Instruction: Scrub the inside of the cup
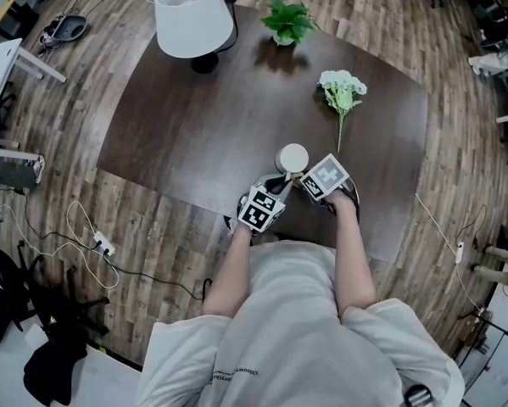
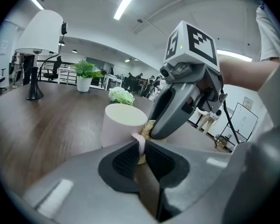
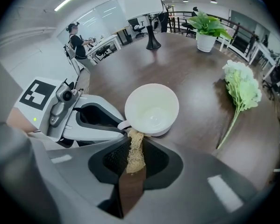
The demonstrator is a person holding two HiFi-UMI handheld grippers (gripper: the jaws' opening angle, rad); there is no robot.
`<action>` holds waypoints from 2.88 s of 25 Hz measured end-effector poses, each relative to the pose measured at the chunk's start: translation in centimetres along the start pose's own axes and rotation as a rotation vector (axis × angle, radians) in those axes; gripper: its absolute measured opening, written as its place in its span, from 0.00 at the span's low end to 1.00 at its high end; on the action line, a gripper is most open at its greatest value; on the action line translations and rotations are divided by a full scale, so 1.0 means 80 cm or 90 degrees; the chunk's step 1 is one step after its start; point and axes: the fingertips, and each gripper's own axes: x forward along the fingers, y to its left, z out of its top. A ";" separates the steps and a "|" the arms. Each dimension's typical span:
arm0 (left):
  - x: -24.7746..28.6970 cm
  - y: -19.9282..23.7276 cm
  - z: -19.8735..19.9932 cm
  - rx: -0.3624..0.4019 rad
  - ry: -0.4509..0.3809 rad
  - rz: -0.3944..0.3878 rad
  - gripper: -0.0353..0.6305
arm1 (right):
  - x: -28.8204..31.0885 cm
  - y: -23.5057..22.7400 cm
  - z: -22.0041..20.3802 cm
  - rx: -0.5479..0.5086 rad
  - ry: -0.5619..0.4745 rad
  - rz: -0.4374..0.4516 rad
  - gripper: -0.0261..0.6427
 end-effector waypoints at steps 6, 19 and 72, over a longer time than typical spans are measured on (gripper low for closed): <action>-0.006 -0.003 -0.002 -0.001 0.007 -0.006 0.12 | -0.004 -0.007 -0.007 0.008 0.004 0.002 0.18; -0.022 0.001 -0.013 -0.006 0.012 -0.027 0.12 | -0.008 -0.030 -0.008 0.059 -0.014 -0.020 0.18; -0.043 0.009 -0.018 0.083 0.051 -0.173 0.12 | -0.008 -0.021 0.152 0.031 -0.006 -0.019 0.17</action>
